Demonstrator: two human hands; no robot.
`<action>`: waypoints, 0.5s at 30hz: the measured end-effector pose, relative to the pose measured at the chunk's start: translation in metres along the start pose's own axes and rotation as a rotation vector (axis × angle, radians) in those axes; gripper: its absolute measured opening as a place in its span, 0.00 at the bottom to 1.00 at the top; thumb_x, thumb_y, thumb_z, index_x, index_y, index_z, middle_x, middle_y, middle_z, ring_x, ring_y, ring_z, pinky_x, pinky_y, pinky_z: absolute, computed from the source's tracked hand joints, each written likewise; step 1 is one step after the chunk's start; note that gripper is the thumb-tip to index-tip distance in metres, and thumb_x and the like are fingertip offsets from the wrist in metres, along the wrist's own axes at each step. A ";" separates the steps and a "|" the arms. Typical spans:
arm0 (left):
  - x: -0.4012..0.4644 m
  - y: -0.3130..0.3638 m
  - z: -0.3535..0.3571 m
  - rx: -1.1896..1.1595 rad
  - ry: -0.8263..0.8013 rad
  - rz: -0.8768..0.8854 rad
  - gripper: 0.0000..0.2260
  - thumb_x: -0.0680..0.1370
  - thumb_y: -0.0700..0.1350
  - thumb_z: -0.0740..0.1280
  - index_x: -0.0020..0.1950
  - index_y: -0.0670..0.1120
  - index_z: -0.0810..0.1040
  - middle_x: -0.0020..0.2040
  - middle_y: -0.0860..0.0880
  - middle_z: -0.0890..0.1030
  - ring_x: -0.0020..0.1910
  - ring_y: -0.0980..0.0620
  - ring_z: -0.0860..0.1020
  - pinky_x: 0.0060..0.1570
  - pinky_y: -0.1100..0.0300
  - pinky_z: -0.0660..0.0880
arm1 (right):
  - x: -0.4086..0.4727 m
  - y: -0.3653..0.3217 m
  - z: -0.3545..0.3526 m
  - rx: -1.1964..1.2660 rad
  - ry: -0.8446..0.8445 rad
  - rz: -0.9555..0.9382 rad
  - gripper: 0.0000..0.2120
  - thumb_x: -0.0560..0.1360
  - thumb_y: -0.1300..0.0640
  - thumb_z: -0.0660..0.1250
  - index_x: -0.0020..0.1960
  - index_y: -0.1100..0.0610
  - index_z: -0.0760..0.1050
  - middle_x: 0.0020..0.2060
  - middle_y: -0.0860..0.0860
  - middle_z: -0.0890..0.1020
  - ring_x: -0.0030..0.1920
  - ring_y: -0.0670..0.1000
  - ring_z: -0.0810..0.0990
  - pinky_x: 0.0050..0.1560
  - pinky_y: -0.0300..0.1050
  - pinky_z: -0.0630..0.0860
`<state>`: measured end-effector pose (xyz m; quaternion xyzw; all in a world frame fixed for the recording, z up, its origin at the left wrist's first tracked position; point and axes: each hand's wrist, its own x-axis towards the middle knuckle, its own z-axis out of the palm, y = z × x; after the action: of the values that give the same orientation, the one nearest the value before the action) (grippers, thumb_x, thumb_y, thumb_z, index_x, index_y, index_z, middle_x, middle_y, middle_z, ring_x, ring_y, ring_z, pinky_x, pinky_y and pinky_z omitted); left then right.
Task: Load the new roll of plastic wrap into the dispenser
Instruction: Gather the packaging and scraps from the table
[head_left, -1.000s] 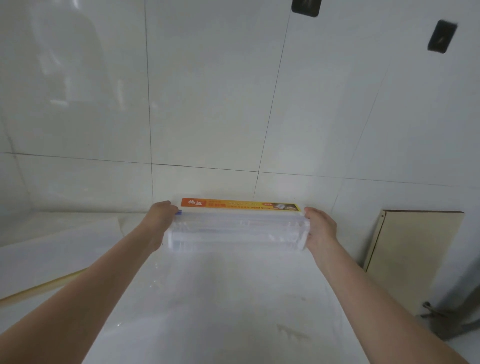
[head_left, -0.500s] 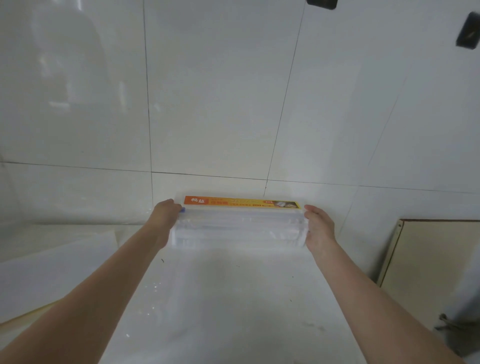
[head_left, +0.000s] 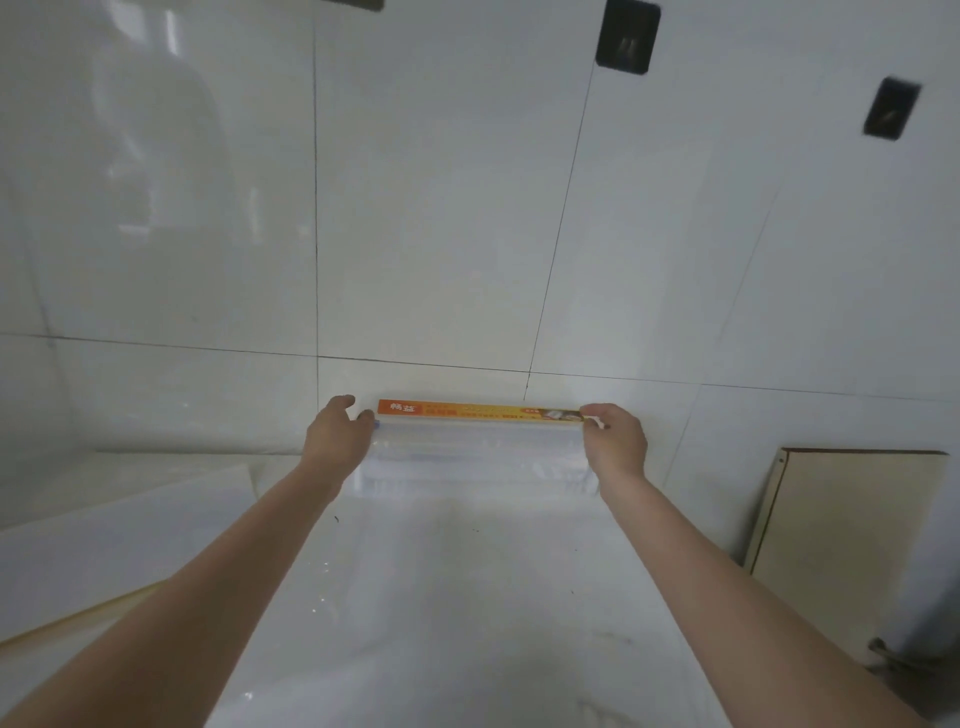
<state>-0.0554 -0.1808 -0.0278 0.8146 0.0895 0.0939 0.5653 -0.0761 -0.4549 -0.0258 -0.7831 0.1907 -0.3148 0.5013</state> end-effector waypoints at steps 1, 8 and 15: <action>-0.005 0.002 -0.005 0.020 -0.003 0.009 0.21 0.81 0.44 0.58 0.74 0.43 0.65 0.71 0.45 0.70 0.70 0.45 0.67 0.67 0.55 0.64 | -0.006 -0.008 0.003 -0.010 -0.027 -0.028 0.13 0.75 0.67 0.60 0.53 0.60 0.80 0.57 0.55 0.81 0.59 0.54 0.77 0.52 0.37 0.68; -0.033 0.012 -0.045 0.047 -0.080 0.046 0.20 0.79 0.43 0.60 0.71 0.43 0.68 0.71 0.46 0.70 0.66 0.45 0.71 0.66 0.54 0.66 | -0.056 -0.060 0.032 -0.008 -0.286 -0.087 0.14 0.73 0.68 0.59 0.51 0.61 0.82 0.52 0.54 0.83 0.51 0.50 0.78 0.49 0.36 0.69; -0.054 -0.004 -0.102 0.064 -0.084 0.053 0.16 0.78 0.42 0.62 0.66 0.42 0.74 0.65 0.46 0.75 0.65 0.46 0.71 0.65 0.57 0.65 | -0.104 -0.091 0.074 0.001 -0.475 -0.056 0.09 0.74 0.63 0.63 0.49 0.58 0.82 0.46 0.53 0.80 0.47 0.51 0.75 0.45 0.39 0.69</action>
<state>-0.1334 -0.1010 0.0001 0.8375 0.0472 0.0718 0.5396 -0.1033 -0.3029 0.0032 -0.8398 0.0456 -0.1355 0.5237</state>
